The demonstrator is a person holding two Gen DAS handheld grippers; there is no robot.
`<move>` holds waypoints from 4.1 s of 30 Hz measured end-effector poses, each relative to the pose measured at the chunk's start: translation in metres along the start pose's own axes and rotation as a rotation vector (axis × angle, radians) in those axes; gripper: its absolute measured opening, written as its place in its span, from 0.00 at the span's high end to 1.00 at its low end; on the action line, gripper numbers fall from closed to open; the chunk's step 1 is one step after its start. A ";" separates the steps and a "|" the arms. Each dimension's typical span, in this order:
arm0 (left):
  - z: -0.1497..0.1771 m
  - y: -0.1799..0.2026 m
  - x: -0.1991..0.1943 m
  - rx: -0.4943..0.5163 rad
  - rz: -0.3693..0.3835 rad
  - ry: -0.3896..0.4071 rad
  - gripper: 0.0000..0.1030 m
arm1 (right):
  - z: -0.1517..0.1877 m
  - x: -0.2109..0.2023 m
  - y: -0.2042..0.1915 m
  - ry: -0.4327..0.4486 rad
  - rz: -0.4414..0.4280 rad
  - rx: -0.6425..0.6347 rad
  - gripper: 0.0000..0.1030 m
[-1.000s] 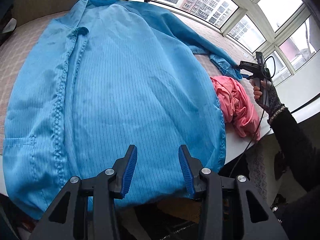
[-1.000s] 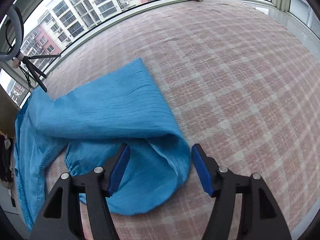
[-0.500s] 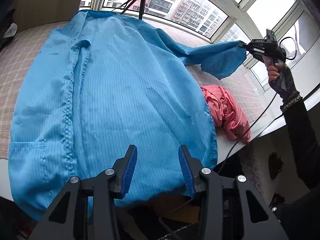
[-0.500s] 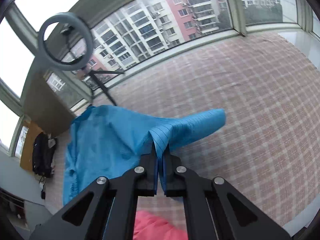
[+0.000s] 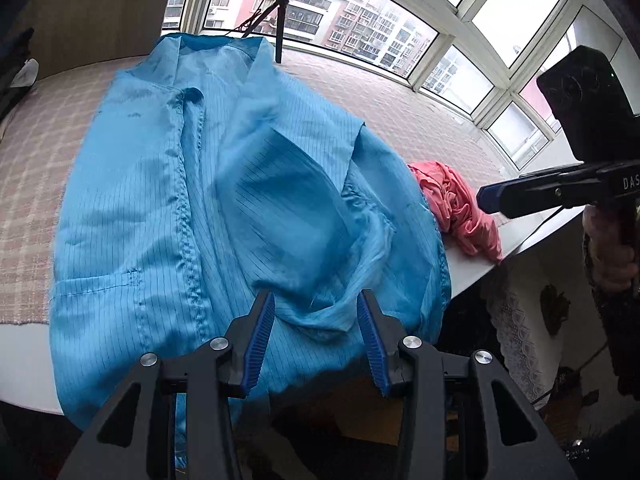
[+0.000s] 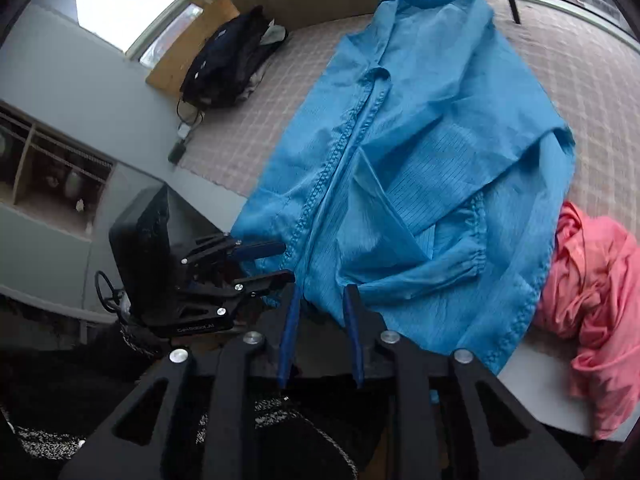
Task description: Fold clothes
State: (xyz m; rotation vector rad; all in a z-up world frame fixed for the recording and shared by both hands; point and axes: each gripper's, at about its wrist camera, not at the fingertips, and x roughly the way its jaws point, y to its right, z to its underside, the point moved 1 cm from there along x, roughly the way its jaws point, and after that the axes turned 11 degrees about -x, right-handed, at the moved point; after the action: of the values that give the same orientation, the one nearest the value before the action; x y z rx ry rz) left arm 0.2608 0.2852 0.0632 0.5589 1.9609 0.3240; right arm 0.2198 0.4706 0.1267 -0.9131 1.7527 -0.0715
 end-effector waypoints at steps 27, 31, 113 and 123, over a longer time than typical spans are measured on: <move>-0.029 0.001 0.083 -0.115 -0.168 -0.033 0.99 | -0.096 0.072 0.226 0.185 0.148 0.453 0.98; -0.034 -0.021 0.018 -0.253 -0.056 0.094 0.98 | -0.102 0.055 0.241 0.198 0.241 0.451 0.98; 0.020 0.034 0.090 0.087 -0.348 0.001 0.99 | -0.119 0.042 0.282 0.063 0.333 0.215 0.89; 0.002 0.106 0.060 0.097 -0.030 0.001 0.99 | -0.134 0.008 0.291 0.103 0.303 0.191 0.94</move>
State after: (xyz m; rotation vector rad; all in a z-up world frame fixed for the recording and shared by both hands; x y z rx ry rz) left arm 0.2665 0.4065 0.0641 0.5907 1.9925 0.2110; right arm -0.0498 0.6186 0.0364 -0.5075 1.9254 -0.0877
